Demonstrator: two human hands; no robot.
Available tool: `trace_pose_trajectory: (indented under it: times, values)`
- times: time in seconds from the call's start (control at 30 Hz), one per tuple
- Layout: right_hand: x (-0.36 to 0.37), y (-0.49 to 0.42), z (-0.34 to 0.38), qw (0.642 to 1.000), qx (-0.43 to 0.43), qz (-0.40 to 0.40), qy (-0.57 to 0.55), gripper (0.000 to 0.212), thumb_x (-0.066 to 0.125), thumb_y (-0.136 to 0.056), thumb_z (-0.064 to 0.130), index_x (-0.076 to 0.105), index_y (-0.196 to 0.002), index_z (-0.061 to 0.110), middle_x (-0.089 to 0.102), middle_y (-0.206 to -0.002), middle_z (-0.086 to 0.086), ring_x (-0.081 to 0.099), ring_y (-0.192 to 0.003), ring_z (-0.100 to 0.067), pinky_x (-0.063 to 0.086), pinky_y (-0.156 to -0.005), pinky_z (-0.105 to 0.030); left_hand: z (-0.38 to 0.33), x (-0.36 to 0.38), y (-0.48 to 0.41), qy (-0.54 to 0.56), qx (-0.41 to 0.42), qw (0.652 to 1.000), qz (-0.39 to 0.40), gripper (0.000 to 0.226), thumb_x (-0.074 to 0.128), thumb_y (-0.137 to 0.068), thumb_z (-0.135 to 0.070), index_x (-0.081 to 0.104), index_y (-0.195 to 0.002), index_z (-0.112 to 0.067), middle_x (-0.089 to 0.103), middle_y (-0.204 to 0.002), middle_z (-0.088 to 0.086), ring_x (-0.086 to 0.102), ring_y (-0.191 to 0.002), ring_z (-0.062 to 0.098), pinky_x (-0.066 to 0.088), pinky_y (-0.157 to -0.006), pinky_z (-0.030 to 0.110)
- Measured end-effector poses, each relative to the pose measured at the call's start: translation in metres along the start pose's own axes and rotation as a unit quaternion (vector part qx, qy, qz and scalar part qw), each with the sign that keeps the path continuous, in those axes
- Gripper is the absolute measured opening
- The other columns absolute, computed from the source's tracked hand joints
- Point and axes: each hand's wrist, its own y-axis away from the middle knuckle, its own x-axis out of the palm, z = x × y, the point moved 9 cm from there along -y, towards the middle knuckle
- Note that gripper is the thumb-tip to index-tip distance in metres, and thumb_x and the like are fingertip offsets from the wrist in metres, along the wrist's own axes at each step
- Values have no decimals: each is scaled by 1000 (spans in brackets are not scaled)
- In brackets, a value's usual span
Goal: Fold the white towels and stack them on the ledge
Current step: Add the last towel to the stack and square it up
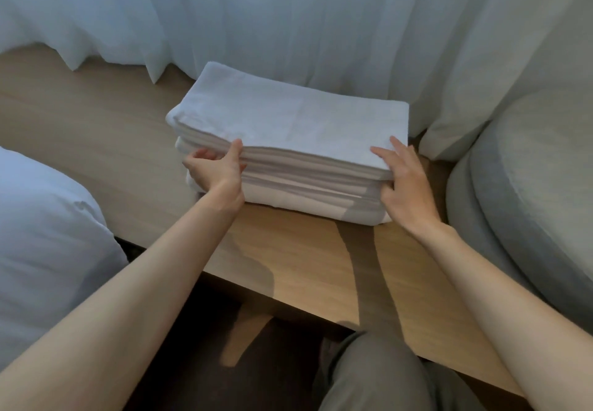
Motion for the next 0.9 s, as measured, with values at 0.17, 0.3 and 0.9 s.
trace_pose_trajectory:
  times: [0.17, 0.3, 0.9]
  values:
    - [-20, 6, -29, 944, 162, -104, -268, 47, 42, -94, 12, 38, -140, 21, 42, -142, 2, 40, -123, -11, 37, -99, -24, -40, 30, 47, -233, 297, 922, 83, 30, 70, -82, -18, 45, -97, -17, 43, -98, -1, 44, -89, 15, 42, -89, 33]
    - [-8, -10, -41, 800, 303, -59, -514, 42, 33, -102, 30, 41, -141, 16, 56, -130, 0, 58, -98, -7, 49, -79, -21, -52, 100, 89, -325, 439, 803, 240, 40, 59, -90, -37, 51, -125, -20, 48, -124, 4, 47, -114, 22, 40, -98, 41]
    - [11, -55, -46, 896, 226, -39, -379, 37, 39, -100, 12, 47, -135, 15, 60, -114, 4, 57, -89, -3, 46, -61, -9, 23, 163, 90, -660, 511, 460, 304, 88, 29, -78, -80, 20, -150, -31, 21, -156, 5, 17, -144, 26, 10, -114, 57]
